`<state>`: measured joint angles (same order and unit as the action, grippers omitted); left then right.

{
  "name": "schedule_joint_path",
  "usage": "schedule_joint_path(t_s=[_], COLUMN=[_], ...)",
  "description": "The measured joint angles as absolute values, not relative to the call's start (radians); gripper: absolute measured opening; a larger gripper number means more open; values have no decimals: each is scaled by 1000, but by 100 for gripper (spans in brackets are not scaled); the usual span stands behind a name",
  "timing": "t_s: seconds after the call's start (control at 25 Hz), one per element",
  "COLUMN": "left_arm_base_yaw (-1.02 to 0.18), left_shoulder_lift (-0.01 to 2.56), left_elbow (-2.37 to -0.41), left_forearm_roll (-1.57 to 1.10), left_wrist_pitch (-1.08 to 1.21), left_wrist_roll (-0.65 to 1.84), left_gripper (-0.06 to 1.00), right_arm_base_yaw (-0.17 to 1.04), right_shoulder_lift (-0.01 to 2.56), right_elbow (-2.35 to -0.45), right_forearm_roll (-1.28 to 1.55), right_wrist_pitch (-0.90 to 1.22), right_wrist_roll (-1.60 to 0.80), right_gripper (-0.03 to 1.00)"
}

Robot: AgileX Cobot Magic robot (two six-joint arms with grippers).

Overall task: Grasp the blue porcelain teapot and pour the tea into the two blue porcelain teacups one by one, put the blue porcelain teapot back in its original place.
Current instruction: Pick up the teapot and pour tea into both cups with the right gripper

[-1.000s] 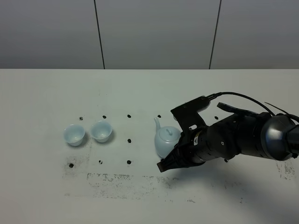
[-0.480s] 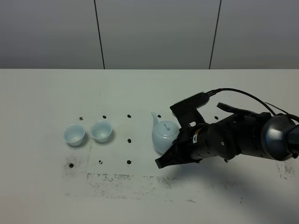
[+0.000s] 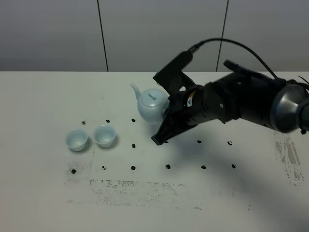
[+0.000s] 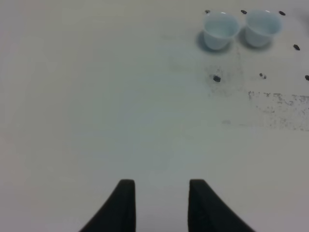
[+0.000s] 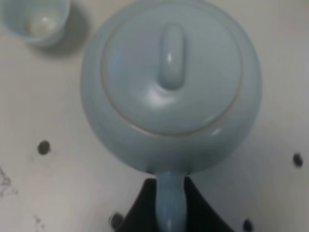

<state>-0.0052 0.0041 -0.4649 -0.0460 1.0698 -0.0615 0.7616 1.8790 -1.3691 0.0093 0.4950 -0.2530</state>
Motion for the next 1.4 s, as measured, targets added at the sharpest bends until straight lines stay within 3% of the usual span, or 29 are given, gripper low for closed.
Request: schedule_joint_path(t_s=[0.36,0.56,0.88,1.4], left_arm_base_yaw=[-5,-5,-5,-5], left_shoulder_lift=[4,4,4,4], left_elbow=[-465,-465,-465,-465], left_forearm_roll=[-46,-46,-45,-45], left_wrist_pitch=[1070,1070,1070,1070], left_wrist_roll=[-62,-62,-62,-62], left_gripper=[30,30,30,30], right_arm_base_yaw=[762,763,775,840], right_shoulder_lift=[2137,2226,2255,2273], right_elbow=[-1862,-2009,-2051,-2052], right_forearm_roll=[44,128,170,61], right_wrist_pitch=[711,721,676,641], right_wrist_roll=[-618,-872,-1154,-1288], right_gripper=[3,3,3,3])
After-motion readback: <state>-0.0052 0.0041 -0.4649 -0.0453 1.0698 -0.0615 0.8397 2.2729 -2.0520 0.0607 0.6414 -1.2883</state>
